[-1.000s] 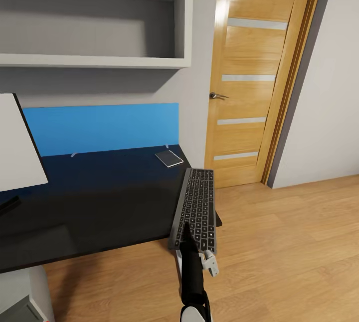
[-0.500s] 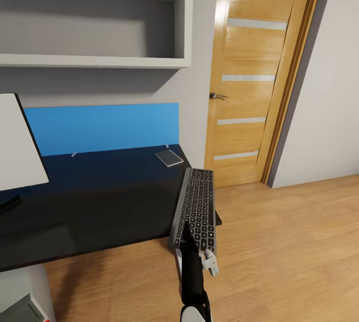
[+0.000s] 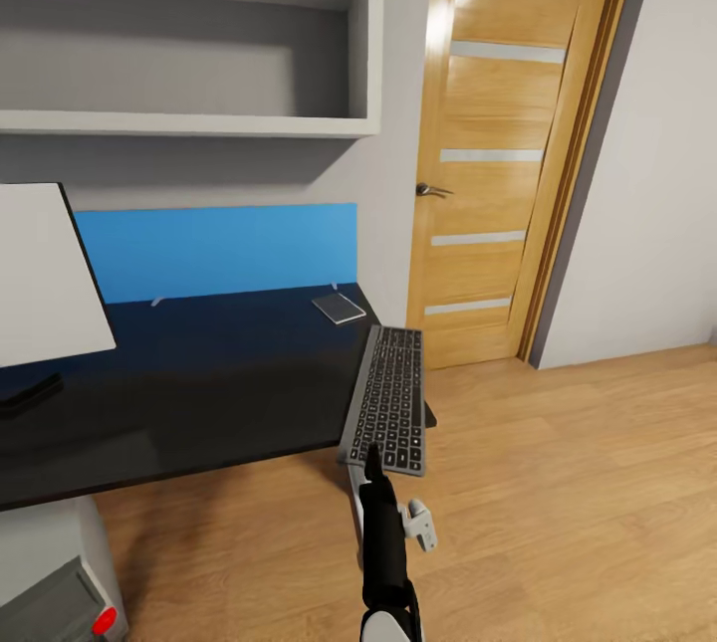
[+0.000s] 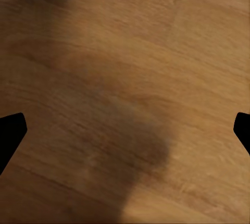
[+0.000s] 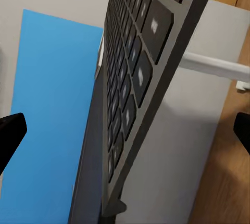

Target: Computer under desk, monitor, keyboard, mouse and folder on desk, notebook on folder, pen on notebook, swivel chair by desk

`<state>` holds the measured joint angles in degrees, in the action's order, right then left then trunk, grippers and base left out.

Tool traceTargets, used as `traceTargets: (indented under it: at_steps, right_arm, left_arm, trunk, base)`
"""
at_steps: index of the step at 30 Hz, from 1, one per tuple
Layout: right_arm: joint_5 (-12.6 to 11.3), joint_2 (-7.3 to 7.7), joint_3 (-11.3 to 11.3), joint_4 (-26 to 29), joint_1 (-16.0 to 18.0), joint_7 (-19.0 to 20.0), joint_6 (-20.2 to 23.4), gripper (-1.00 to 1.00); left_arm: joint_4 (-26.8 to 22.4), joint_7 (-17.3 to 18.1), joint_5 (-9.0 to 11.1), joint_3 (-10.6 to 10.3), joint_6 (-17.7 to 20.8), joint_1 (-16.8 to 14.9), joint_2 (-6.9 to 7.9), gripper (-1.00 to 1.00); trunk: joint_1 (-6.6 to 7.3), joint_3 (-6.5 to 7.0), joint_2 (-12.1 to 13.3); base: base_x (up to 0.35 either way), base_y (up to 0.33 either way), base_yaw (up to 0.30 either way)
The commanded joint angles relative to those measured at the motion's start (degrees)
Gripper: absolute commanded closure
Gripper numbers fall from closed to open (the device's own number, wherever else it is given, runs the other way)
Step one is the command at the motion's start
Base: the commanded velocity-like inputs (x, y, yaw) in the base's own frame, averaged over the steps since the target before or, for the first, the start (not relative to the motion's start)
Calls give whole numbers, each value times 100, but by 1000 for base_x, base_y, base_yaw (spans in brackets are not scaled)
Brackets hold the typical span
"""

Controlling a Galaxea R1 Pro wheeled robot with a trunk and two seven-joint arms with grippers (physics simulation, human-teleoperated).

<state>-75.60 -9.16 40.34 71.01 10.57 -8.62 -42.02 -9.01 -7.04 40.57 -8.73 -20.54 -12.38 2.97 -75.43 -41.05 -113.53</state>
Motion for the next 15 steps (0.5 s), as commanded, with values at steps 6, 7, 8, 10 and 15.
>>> traceTargets:
  at_steps: [6,7,8,10,15]
  right_arm:
    - [14,10,10,2,6,-44,-25,-100]
    - [15,12,10,0,6,-44,-25,-100]
    - [17,19,8,-3,6,-44,-29,-100]
    - [16,31,5,-5,6,-43,-31,-100]
    - [15,73,-24,-7,6,-43,-39,-100]
  left_arm:
    - [-4,-41,14,-50,-11,-2,6,-100]
    - [-4,-42,14,-50,-11,-2,7,-100]
    - [-4,-41,14,-50,-8,-2,9,-100]
    - [-4,-41,13,-50,-6,-2,9,-100]
    - [-4,-42,16,-50,-4,-2,10,-100]
  trunk:
    - [1,-6,-3]
    - [1,-6,-3]
    - [1,-6,-3]
    - [1,-6,-3]
    - [1,-6,-3]
  base:
    - [-188,0,0]
    - [-277,-5,0]
    - [-297,-30,0]
    - [-300,-52,0]
    - [-211,-64,0]
